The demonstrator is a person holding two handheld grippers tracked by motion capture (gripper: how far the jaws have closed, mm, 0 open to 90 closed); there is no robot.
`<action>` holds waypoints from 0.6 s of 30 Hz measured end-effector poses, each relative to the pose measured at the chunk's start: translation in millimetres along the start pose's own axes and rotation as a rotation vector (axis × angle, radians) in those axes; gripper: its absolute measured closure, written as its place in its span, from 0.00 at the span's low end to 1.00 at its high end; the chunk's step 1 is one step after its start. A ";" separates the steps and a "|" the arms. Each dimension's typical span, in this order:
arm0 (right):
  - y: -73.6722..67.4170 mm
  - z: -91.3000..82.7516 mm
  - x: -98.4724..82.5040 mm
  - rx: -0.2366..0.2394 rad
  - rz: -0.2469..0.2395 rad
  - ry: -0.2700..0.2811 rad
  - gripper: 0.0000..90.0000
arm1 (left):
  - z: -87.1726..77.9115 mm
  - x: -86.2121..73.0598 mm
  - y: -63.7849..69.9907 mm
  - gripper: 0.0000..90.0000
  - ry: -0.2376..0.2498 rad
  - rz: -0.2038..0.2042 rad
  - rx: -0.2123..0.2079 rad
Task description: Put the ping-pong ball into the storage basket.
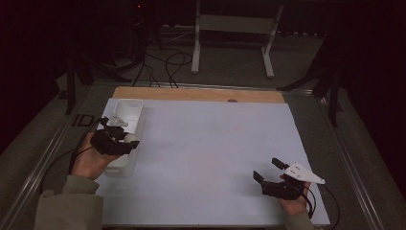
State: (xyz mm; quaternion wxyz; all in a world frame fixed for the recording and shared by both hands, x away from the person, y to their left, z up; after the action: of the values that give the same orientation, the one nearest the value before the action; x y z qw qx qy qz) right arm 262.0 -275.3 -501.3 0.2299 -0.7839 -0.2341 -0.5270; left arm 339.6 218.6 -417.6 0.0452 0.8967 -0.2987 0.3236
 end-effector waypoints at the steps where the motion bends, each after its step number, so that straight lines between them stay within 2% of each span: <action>1: 0.0 0.0 0.0 0.000 0.000 0.000 0.09 | 0.2 -0.4 -0.4 0.57 0.002 -0.003 0.002; 18: -0.1 0.1 0.0 -0.001 0.001 0.000 0.09 | 1.4 -6.1 -8.2 0.57 -0.013 -0.025 0.025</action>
State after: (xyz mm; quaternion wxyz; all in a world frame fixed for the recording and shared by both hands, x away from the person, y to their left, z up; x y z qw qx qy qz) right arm 261.9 -275.1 -501.3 0.2298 -0.7842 -0.2338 -0.5269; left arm 341.3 228.0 -421.5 0.0360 0.9029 -0.2836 0.3209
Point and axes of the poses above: each handheld gripper's, and its own axes: z roughly forward along the jaws, x roughly out of its top, y roughly to its right, the point moved 3 cm from there along z, roughly forward along the jaws, and after that the axes turned 4 degrees about x, right-handed, at the moved point
